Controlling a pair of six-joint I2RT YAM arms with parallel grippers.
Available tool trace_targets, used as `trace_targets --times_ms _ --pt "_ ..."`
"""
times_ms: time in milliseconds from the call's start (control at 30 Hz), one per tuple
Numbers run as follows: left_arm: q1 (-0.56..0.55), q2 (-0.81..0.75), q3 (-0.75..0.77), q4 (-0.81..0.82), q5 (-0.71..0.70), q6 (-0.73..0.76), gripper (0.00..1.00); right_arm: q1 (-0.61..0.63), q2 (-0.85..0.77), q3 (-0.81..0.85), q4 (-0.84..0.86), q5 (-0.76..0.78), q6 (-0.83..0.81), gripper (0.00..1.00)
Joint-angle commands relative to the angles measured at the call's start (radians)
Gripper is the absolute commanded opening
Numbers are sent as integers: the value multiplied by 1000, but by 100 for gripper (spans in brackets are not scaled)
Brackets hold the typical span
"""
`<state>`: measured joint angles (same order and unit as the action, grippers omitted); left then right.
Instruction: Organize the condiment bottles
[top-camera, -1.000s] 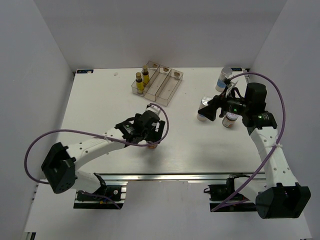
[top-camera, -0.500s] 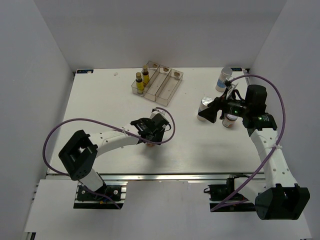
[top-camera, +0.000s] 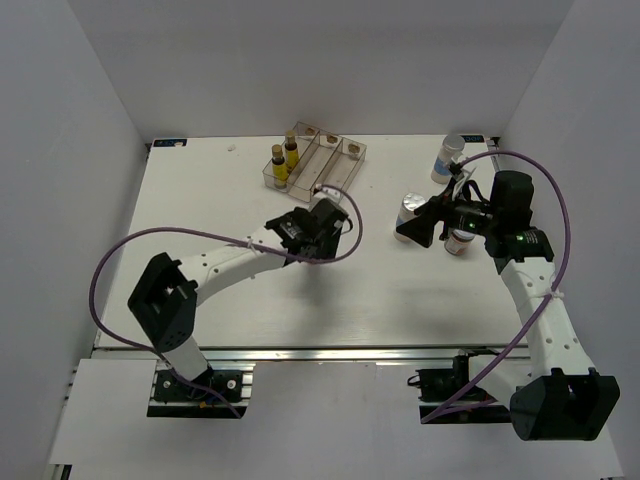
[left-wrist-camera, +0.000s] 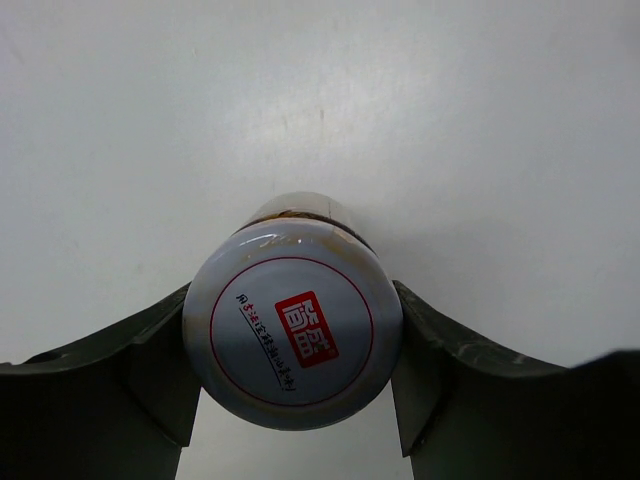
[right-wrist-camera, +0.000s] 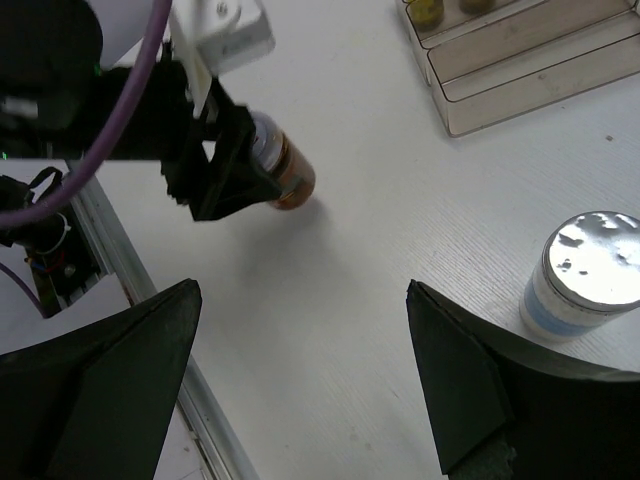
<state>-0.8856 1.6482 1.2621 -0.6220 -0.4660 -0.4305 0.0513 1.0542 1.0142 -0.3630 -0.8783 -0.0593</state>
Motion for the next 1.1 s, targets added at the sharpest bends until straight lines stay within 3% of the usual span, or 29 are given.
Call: trace_targets --times_ms 0,267,567,800,1067 --pt "79 7 170 97 -74 42 0 -7 -29 -19 38 -22 -7 88" --pt "223 238 472 157 -71 75 0 -8 -42 -28 47 -39 -2 88" --pt "244 547 923 169 -95 151 0 -8 -43 -34 47 -53 -5 88" --pt "278 625 953 307 -175 157 0 -8 -46 -42 44 -67 -8 88" --pt "310 680 1003 395 -171 180 0 -8 -43 -43 44 -77 -16 88"
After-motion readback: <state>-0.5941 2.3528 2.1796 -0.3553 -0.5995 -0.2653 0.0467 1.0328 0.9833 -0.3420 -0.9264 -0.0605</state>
